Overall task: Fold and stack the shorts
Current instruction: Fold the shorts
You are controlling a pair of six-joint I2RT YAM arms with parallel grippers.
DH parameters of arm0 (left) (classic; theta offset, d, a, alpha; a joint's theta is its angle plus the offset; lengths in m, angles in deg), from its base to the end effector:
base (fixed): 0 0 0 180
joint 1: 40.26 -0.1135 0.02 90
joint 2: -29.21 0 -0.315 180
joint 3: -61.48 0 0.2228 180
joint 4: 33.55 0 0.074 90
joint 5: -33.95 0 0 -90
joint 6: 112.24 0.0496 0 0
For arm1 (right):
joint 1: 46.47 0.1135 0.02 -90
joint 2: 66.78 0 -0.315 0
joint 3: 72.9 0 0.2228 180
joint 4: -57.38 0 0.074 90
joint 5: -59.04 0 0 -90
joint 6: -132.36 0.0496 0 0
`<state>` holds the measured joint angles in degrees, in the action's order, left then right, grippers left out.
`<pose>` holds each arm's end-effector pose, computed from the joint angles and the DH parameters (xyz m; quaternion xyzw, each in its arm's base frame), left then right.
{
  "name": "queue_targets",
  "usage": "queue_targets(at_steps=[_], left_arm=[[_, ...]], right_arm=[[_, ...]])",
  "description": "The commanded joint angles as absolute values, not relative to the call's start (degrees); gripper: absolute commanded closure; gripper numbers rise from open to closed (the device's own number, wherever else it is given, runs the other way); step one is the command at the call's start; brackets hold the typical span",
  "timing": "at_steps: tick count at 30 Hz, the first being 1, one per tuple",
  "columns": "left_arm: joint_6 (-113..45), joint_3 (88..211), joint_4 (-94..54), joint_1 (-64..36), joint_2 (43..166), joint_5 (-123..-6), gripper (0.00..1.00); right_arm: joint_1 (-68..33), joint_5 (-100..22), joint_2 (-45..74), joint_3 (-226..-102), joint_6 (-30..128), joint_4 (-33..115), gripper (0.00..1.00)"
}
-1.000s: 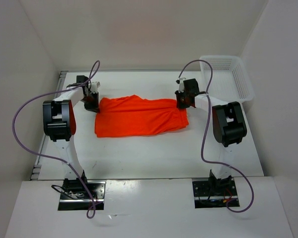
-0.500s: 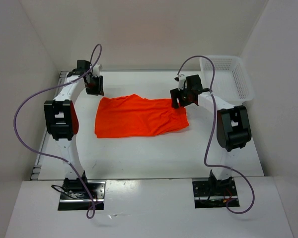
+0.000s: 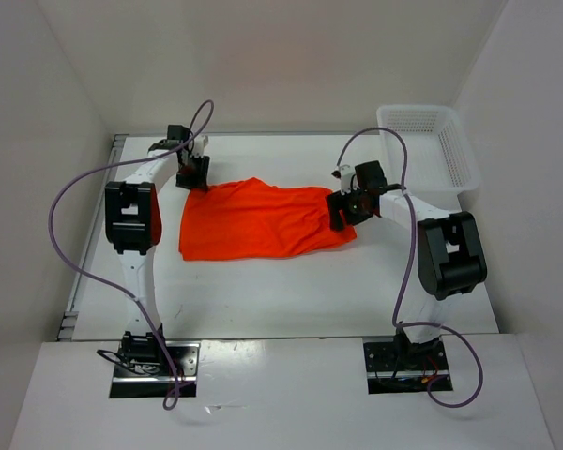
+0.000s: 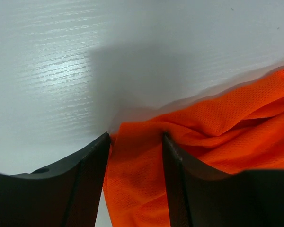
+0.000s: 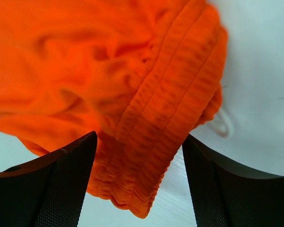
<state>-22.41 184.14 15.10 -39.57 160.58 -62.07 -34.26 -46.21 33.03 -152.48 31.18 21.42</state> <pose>0.5148 -0.0114 0.2123 0.0191 0.9583 -0.0525 0.2802 0.3398 0.0869 0.2456 -0.2300 0.9208 0.1295 0.2871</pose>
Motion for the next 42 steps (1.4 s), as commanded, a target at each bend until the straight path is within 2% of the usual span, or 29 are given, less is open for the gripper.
queue_targets(at_steps=[1,4,5,6,7,9,10,14,16,20,21,22,23,24,25,27,29,32,33,39,42], left_arm=[[-22.24,183.45,12.83,-39.91,161.14,-64.65,0.44],[-22.24,182.74,12.30,-39.30,161.14,-65.19,0.55],[-22.24,182.13,12.30,-39.30,161.14,-65.19,0.69],[-22.24,182.13,12.30,-39.30,161.14,-65.19,0.77],[-22.24,181.52,11.61,-39.30,160.44,-63.62,0.91],[-22.24,180.02,10.72,-40.08,159.82,-60.19,1.00],[-22.24,180.02,9.94,-40.70,159.82,-59.22,1.00],[-22.24,183.35,9.93,-44.74,159.29,-59.12,1.00],[-22.24,184.76,10.54,-44.75,158.76,-59.13,1.00],[-22.24,186.35,11.07,-44.75,158.24,-59.83,1.00],[-22.24,186.35,11.07,-44.75,158.24,-59.83,0.99],[-22.24,185.82,11.07,-44.75,158.24,-59.31,0.97],[-22.24,185.82,11.07,-43.96,158.24,-59.30,0.95],[-22.24,185.12,11.07,-43.35,158.24,-58.78,0.93],[-22.24,184.25,11.07,-43.34,158.85,-59.30,0.84],[-22.24,183.45,11.07,-41.94,158.85,-59.82,0.71],[-22.24,182.22,11.07,-41.93,158.85,-59.83,0.60],[-22.24,182.22,12.30,-41.41,157.54,-59.83,0.52],[-22.24,182.22,13.00,-41.41,157.53,-59.83,0.46],[-22.24,181.60,14.93,-42.55,151.13,-57.37,0.40],[-22.24,180.20,15.46,-42.55,149.19,-55.97,0.38]], right_arm=[[-34.69,-48.19,30.16,-149.35,32.16,19.88,0.22],[-34.69,-50.12,30.16,-147.50,32.69,21.28,0.22],[-34.69,-50.91,30.16,-147.49,33.22,21.28,0.22],[-34.69,-50.91,30.68,-147.49,33.74,21.28,0.22],[-34.69,-49.52,30.69,-147.49,34.79,21.28,0.30],[-34.69,-47.67,30.69,-146.97,37.34,23.29,0.44],[-34.69,-46.44,30.69,-146.44,38.22,23.91,0.62],[-34.69,-44.15,30.69,-145.82,38.76,24.71,0.96],[-34.69,-44.15,30.69,-145.82,38.06,24.71,1.00],[-34.69,-44.15,30.69,-145.82,36.56,25.24,1.00],[-34.69,-44.15,30.69,-145.82,36.56,25.24,0.99],[-34.69,-44.15,30.69,-145.82,35.78,25.24,0.91],[-34.69,-44.67,30.69,-145.82,35.77,24.63,0.77],[-34.69,-45.20,30.69,-146.43,35.77,24.62,0.44],[-34.69,-45.20,30.69,-146.44,35.77,24.01,0.33],[-34.69,-46.34,30.69,-147.66,35.77,23.40,0.18],[-34.69,-47.04,30.08,-148.36,35.77,22.60,0.14],[-34.69,-49.33,29.37,-148.98,38.12,21.12,0.14],[-34.69,-49.94,28.85,-148.98,39.62,21.11,0.14],[-34.69,-54.96,29.54,-146.17,50.00,23.31,0.14],[-34.69,-54.09,31.38,-145.38,50.62,23.83,0.20]])
